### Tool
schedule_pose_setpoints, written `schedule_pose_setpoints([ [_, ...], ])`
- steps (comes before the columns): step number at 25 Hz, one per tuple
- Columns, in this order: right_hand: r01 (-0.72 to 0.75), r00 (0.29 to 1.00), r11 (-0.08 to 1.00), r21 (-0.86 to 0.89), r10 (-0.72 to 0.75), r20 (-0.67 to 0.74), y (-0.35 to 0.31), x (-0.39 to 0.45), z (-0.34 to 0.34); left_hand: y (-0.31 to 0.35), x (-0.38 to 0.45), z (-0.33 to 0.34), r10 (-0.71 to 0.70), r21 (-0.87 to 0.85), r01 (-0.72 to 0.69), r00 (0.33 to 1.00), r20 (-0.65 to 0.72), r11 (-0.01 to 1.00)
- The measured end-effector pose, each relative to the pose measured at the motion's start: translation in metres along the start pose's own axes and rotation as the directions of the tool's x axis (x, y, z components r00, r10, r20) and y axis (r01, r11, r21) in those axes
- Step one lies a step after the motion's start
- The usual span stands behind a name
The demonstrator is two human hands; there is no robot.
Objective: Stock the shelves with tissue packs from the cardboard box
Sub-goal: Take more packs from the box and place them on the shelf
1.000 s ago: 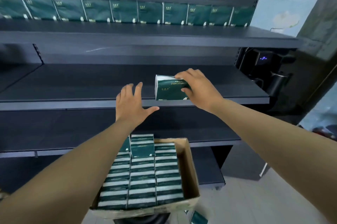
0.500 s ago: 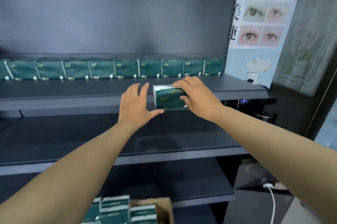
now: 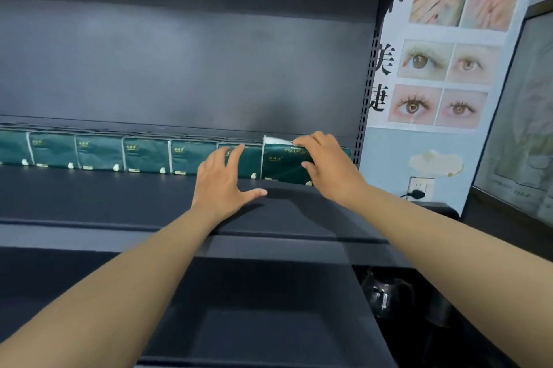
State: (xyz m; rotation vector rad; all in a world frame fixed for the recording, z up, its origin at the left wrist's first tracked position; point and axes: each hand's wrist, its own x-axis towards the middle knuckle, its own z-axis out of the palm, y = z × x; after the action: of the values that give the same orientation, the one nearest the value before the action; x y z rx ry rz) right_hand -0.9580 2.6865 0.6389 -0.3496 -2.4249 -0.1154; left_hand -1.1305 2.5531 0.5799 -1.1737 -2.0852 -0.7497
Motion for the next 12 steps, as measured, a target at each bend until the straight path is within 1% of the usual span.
schedule_pose_setpoints([
  [3,-0.053,0.998,0.999,0.015,0.053,-0.017,0.037,0.022,0.032,-0.004,0.031,0.032,-0.021,0.029,0.02,1.0,0.015,0.999],
  [5,-0.112,0.994,0.993,0.035,0.113,-0.015,0.049,0.036,0.058,-0.012,0.047,0.052,-0.024,0.053,0.022,0.999,0.037,0.998],
  [7,-0.145,0.989,0.989,0.036,0.145,0.005,0.057,0.053,0.081,-0.022,0.061,0.071,-0.002,0.095,-0.004,0.998,0.065,0.995],
  [9,-0.165,0.986,0.984,0.073,0.164,0.028,0.064,0.069,0.101,-0.032,0.076,0.088,0.041,0.145,-0.053,0.995,0.088,0.988],
  [12,-0.198,0.98,0.968,0.152,0.199,0.008,0.068,0.081,0.123,-0.044,0.091,0.105,0.094,0.147,-0.101,0.994,0.056,0.984],
])
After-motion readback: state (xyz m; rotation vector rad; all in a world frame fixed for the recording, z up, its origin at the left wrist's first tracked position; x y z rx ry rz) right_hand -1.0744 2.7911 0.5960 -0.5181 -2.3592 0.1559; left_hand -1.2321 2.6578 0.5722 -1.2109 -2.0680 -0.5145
